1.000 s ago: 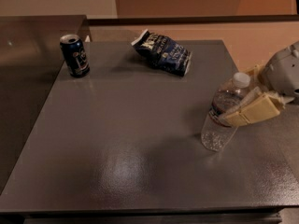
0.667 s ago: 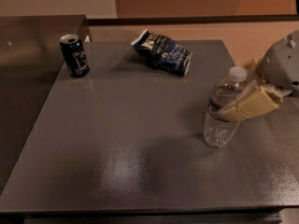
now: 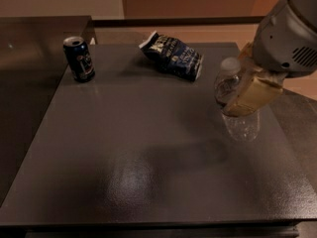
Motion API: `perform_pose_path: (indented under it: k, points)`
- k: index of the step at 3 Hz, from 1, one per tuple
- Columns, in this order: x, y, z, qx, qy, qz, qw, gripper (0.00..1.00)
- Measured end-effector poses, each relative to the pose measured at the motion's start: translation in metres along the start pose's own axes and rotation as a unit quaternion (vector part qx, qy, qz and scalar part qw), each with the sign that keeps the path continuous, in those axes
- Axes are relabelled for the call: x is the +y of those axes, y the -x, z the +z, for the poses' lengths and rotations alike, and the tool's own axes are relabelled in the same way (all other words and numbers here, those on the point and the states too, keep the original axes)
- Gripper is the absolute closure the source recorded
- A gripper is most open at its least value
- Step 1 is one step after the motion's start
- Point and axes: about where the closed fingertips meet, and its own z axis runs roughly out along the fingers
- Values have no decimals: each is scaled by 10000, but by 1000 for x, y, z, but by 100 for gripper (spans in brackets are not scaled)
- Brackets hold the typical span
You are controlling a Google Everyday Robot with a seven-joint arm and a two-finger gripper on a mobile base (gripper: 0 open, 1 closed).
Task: Knock water bottle over
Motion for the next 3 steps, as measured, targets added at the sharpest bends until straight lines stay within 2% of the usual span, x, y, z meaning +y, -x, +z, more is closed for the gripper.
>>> perform_pose_path:
  k: [1, 2, 3]
  points:
    - [-10, 1, 9, 826, -69, -251, 9962, 100]
    - [-27, -7, 29, 1457, -24, -359, 9887, 100]
    - [-40, -8, 51, 1875, 48, -448, 9812, 100]
